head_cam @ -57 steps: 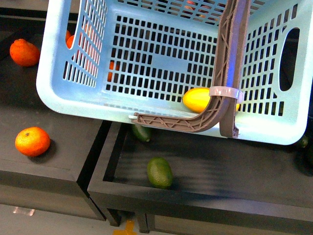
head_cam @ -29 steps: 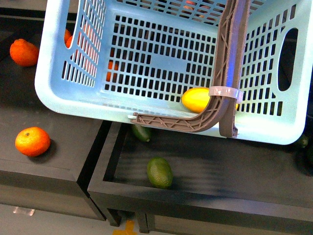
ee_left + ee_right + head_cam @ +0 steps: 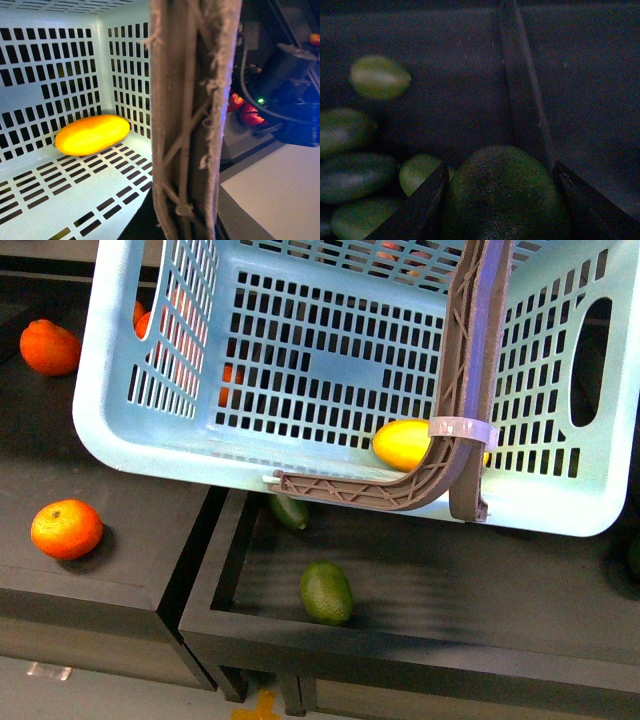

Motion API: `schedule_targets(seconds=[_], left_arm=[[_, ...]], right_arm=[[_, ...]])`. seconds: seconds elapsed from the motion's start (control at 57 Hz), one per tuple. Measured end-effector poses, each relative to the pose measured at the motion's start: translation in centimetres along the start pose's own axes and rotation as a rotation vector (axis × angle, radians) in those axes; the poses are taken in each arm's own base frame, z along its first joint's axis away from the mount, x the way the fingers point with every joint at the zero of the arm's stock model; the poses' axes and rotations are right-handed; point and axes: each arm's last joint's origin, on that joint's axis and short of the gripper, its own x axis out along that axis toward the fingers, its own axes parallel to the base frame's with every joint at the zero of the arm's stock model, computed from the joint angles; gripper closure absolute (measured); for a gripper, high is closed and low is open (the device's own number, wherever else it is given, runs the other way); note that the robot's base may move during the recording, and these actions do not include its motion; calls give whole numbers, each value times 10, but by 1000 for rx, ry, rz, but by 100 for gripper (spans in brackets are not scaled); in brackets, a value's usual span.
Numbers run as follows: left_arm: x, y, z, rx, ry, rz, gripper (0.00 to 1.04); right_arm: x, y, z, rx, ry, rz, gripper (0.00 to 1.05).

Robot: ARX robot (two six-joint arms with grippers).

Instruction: Pick mango and avocado into basket

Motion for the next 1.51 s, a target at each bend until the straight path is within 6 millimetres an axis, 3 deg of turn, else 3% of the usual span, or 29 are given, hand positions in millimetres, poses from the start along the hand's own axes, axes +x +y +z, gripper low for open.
schedule_targets(seconds=[0.245,0.491,0.614,0.719,0.999,1.139,1.192,1.367,1.507], left_arm=[[0,0,0,0,0,0,96],[0,0,0,0,0,0,96],[0,0,0,0,0,0,96],[0,0,0,0,0,0,96],[0,0,0,0,0,1,96],[0,0,0,0,0,0,96],[0,1,0,2,-2,8,96],[-1,2,1,1,-4,8,96],[-1,1,1,-3,-4,7,96]], right_arm=[[-68,8,52,28,-99,70,49],[-159,49,98,21,-203,200,49],[-192,72,107,5,-231,261,49],[-214,96,103,-19,-240,296,49],[-224,154,79,-71,-196,347,49],[-211,183,67,-95,-172,354,49],[-205,190,65,-100,-172,338,41],[-206,187,72,-93,-214,302,6],[-252,152,91,5,-331,276,8]])
